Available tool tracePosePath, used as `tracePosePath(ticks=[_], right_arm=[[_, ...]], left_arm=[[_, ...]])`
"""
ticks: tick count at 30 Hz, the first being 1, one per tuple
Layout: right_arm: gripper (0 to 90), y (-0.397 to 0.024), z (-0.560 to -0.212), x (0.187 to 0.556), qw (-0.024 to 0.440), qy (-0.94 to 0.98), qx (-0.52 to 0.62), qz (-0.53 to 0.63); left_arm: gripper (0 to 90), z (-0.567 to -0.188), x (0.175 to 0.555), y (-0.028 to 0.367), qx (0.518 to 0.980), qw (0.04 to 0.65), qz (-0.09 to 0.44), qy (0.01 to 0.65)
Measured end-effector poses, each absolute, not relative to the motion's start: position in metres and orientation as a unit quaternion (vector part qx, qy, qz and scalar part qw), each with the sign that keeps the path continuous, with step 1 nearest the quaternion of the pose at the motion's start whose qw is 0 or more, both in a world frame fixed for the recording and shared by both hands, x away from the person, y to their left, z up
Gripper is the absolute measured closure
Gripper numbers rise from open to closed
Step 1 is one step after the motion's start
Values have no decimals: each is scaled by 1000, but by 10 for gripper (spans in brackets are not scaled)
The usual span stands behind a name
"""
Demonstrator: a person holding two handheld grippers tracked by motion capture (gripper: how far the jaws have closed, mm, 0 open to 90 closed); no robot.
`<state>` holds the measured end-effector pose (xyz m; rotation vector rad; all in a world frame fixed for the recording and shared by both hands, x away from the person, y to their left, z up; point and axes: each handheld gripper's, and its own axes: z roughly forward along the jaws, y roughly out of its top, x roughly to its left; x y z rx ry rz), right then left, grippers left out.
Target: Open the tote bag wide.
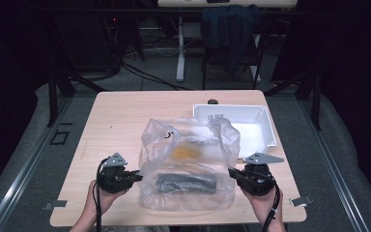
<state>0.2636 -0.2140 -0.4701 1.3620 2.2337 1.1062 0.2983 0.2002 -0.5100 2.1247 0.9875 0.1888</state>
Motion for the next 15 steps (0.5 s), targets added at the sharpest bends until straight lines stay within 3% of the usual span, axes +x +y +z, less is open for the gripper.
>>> tracePosePath(ticks=[1,3,8,12,14,15], right_arm=[[900,-214,-470,263,150,776,474,389],[900,-214,-468,260,143,777,473,389],[900,-213,-466,255,138,780,469,391],[900,-213,-466,252,131,783,465,391],[900,-212,-467,251,128,785,465,388],[900,-213,-468,250,124,790,463,383]], left_arm=[[690,-507,298,199,835,379,80,390],[428,-494,293,196,835,369,119,390],[271,-468,287,183,820,401,157,377],[294,-459,296,167,816,402,190,369],[415,-464,304,158,821,390,200,367],[544,-468,307,155,826,387,198,359]])
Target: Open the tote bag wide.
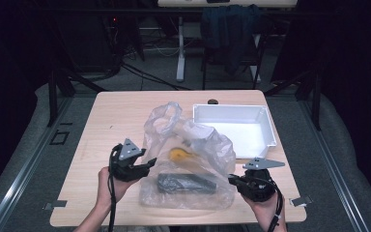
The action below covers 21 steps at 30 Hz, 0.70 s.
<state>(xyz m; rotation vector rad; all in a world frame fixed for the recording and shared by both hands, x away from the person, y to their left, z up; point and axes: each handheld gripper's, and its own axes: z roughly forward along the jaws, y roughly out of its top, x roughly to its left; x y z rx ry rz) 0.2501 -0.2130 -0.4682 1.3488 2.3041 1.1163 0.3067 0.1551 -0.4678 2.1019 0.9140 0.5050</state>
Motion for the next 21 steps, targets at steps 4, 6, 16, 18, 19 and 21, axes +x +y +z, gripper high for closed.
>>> tracePosePath(ticks=[4,6,16,18,19,21], right_arm=[[900,-214,-471,249,118,792,463,380],[900,-216,-475,252,115,796,463,373],[900,-227,-518,291,92,799,518,290],[839,-224,-517,291,97,805,512,283],[839,-224,-517,291,97,805,512,283],[659,-221,-506,283,117,806,501,293]], left_arm=[[810,-490,316,144,853,339,210,335],[889,-500,317,144,859,334,195,336],[900,-510,308,181,842,379,85,376],[899,-510,307,185,842,381,73,376],[899,-510,306,187,838,386,66,379],[899,-510,306,189,836,392,60,380]])
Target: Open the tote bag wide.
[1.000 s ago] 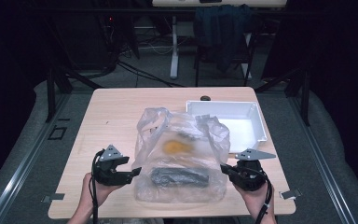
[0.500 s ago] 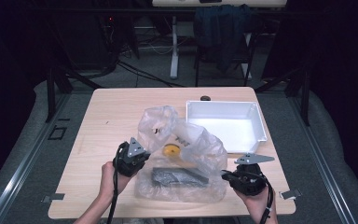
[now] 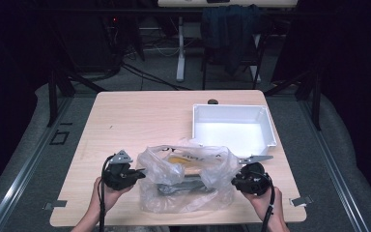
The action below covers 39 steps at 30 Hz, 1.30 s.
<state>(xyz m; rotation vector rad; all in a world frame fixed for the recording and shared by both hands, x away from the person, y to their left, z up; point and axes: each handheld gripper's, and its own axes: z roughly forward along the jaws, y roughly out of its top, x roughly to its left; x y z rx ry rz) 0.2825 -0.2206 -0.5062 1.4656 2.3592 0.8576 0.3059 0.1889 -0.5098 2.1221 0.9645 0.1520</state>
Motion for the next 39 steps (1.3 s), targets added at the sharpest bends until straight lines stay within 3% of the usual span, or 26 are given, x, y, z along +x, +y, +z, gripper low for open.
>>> tracePosePath(ticks=[4,7,8,11,14,17,19,20,21,22,25,31,36,39], right_arm=[[373,-207,-479,257,158,813,450,334],[348,-192,-473,255,181,821,423,338],[404,-185,-472,257,188,821,417,341],[777,-180,-473,264,209,817,417,338],[898,-187,-472,264,198,808,430,352],[900,-198,-472,260,167,800,442,371],[900,-201,-472,257,162,795,446,379],[900,-203,-470,256,160,797,445,377],[900,-204,-469,253,157,795,446,381],[900,-204,-469,253,157,795,446,381],[900,-204,-467,251,151,792,446,389],[900,-203,-465,248,147,794,441,391],[900,-204,-465,247,141,798,442,385],[900,-205,-467,247,131,800,444,382]], left_arm=[[899,-511,306,188,837,399,44,373],[898,-510,306,187,838,399,40,370],[898,-510,305,187,836,402,40,371],[897,-507,305,190,835,406,40,369],[897,-507,305,196,832,406,41,375],[891,-508,306,203,830,404,42,382],[841,-505,304,203,832,400,53,382],[798,-503,303,203,833,397,65,379],[641,-501,301,200,834,390,83,382],[641,-498,298,198,838,380,106,377],[430,-488,288,192,834,383,140,371],[268,-469,272,172,823,396,197,357],[289,-454,289,149,820,386,231,353],[496,-463,297,142,828,368,234,352]])
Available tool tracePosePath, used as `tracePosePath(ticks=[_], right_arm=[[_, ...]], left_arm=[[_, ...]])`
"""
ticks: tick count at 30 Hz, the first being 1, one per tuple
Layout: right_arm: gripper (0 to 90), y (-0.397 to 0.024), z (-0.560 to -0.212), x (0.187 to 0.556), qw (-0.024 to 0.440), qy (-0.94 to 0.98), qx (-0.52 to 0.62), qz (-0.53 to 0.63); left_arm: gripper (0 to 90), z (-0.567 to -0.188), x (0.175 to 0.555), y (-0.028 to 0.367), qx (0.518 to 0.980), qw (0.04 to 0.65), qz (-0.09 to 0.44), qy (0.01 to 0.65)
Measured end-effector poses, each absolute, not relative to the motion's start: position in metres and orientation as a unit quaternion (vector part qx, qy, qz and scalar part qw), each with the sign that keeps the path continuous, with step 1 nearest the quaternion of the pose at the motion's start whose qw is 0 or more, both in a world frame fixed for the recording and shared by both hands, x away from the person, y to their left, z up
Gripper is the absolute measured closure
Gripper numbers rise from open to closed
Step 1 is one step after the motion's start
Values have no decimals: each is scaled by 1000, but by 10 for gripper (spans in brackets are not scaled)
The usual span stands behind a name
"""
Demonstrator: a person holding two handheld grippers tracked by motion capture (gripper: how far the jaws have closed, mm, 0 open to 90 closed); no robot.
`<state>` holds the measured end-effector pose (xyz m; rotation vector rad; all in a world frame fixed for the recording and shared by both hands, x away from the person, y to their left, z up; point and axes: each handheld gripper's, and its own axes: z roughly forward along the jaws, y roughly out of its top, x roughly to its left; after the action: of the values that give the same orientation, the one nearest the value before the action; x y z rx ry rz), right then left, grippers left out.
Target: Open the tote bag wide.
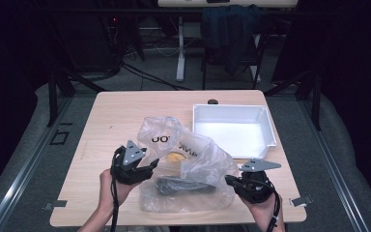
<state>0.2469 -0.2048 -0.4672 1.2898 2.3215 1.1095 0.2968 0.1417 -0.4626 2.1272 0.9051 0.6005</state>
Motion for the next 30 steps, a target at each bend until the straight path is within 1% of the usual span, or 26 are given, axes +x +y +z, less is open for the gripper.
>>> tracePosePath(ticks=[1,2,4,5,6,7,8,9,10,11,12,13,17,18,19,23,24,27,29,30], right_arm=[[900,-205,-468,248,128,804,442,378],[900,-206,-470,248,124,804,445,375],[900,-207,-474,251,110,809,448,364],[900,-208,-477,252,112,812,450,355],[900,-209,-480,254,108,812,453,351],[900,-210,-483,256,100,815,457,343],[900,-211,-487,259,96,817,458,335],[900,-212,-495,264,83,825,464,312],[900,-213,-497,265,81,828,465,303],[900,-214,-501,267,76,830,467,296],[900,-214,-501,267,76,830,467,296],[900,-216,-505,270,74,829,472,290],[900,-216,-516,282,71,835,478,264],[900,-216,-516,282,71,835,478,264],[900,-214,-523,288,57,838,479,254],[900,-207,-535,296,40,849,476,228],[900,-206,-536,296,34,855,470,218],[900,-205,-536,293,30,857,468,213],[900,-205,-536,285,16,867,455,201],[900,-205,-536,285,16,867,455,201]], left_arm=[[556,-468,299,141,831,363,229,354],[653,-474,301,140,835,357,231,349],[793,-480,303,142,842,351,227,342],[848,-483,303,143,844,347,225,341],[881,-485,303,146,846,350,215,341],[894,-487,304,149,847,355,203,341],[897,-489,303,156,848,361,176,346],[899,-490,301,161,850,366,161,343],[900,-490,301,161,850,366,161,343],[900,-493,298,171,851,367,141,348],[900,-493,298,171,851,367,141,348],[900,-496,295,180,846,376,118,358],[900,-502,293,193,847,380,76,363],[900,-502,293,193,847,380,76,363],[900,-506,292,194,855,369,65,358],[900,-514,291,192,867,350,49,351],[900,-519,292,190,872,341,34,349],[900,-522,291,189,876,335,24,347],[900,-525,291,189,881,327,16,342],[900,-525,291,189,881,327,16,342]])
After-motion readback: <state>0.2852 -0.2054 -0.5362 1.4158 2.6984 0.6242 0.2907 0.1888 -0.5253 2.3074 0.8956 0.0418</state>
